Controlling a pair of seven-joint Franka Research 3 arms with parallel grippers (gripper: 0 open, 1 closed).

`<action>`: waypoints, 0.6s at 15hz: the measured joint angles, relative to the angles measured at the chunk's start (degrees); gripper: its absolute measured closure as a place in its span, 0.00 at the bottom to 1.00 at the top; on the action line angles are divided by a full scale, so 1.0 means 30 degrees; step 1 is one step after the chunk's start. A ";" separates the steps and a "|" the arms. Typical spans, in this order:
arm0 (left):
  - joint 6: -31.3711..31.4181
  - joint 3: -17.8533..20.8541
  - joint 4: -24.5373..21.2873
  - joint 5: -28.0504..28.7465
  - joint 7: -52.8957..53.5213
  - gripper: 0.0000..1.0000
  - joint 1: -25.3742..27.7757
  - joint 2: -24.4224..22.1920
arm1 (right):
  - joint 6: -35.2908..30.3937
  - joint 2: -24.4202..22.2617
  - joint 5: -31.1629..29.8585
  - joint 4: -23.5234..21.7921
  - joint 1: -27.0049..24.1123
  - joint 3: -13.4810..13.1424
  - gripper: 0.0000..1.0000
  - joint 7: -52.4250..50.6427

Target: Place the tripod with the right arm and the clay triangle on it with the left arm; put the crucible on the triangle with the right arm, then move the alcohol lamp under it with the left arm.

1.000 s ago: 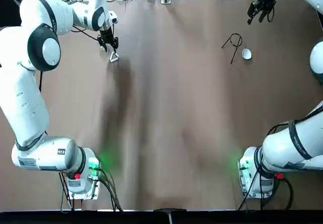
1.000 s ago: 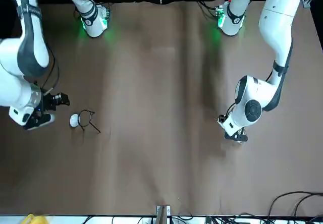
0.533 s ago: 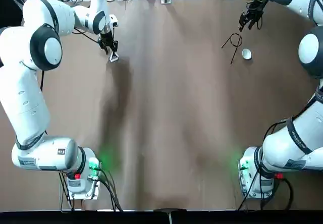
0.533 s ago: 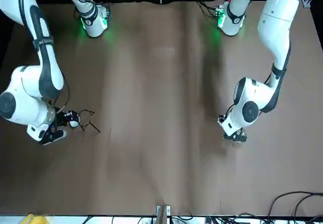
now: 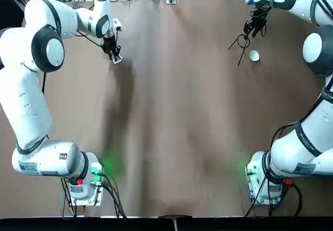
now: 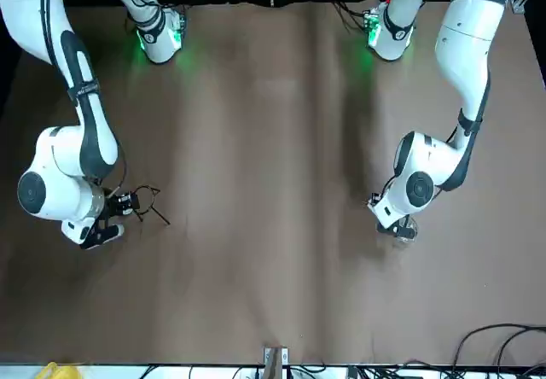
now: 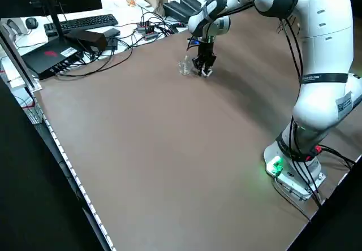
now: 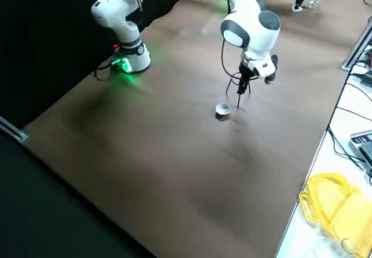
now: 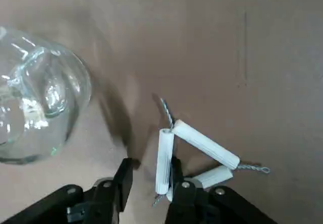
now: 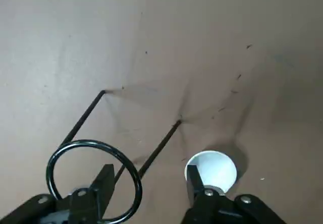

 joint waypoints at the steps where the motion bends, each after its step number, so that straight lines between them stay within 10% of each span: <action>1: 0.0000 0.0001 -0.0022 0.0000 0.0000 0.61 0.0001 0.0000 | -0.0062 0.0009 0.0000 -0.0051 0.0014 0.0001 0.35 -0.0013; 6: -0.0001 -0.0002 -0.0054 0.0000 -0.0289 0.88 -0.0002 0.0000 | -0.0668 0.0044 0.0000 -0.0099 0.0151 0.0011 0.40 -0.0014; 9: -0.0001 -0.0002 -0.0050 0.0000 -0.0558 0.87 0.0005 -0.0001 | -0.0715 0.0046 0.0000 -0.0101 0.0132 -0.0037 0.59 -0.0008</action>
